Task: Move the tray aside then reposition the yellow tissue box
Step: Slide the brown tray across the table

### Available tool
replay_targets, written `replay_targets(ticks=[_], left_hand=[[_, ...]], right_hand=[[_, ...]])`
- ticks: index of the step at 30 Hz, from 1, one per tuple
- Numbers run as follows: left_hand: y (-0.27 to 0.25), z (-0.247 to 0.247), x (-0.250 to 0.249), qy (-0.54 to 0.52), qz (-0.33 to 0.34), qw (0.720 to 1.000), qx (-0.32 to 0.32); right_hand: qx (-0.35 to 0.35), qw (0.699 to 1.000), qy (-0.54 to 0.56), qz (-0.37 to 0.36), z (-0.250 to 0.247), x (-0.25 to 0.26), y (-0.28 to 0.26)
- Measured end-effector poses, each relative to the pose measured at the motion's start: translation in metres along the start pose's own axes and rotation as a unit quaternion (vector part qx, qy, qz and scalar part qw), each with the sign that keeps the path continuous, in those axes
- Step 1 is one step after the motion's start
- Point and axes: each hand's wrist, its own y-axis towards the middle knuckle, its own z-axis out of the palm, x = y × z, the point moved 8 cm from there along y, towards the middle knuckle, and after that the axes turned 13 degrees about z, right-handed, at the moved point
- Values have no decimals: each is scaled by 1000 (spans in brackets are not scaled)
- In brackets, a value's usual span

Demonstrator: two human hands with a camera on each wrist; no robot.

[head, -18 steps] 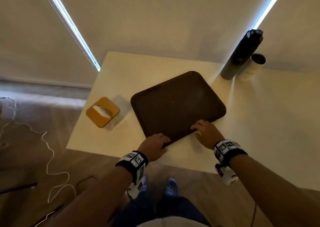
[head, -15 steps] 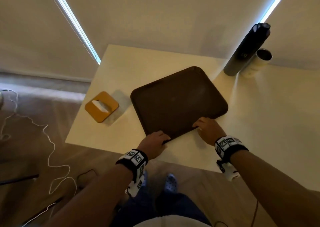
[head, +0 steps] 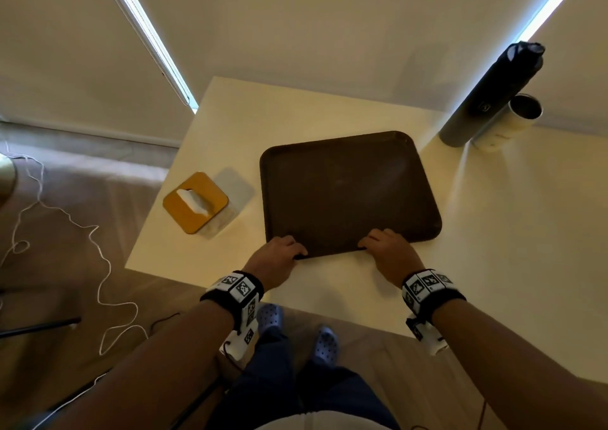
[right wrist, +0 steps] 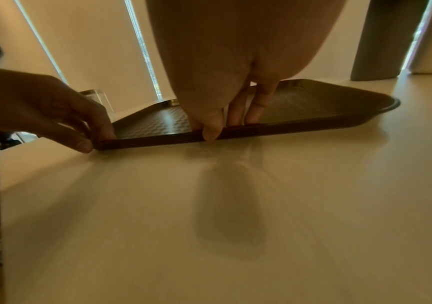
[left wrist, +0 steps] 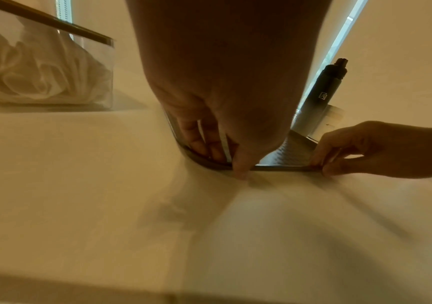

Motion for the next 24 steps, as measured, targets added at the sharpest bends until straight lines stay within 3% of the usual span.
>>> replay_targets(ticks=[6,13,24], left_hand=[[22,-32,37,-4,-19,999,-27],[53,-64,70,-16,4,998,-56],[91,-93,95,-7,25,999,-47]], right_hand=[[0,999,25,36,1,18,30],[-12,993,38,111,-3,26,66],[-45,984,78,157,-17,27,105]])
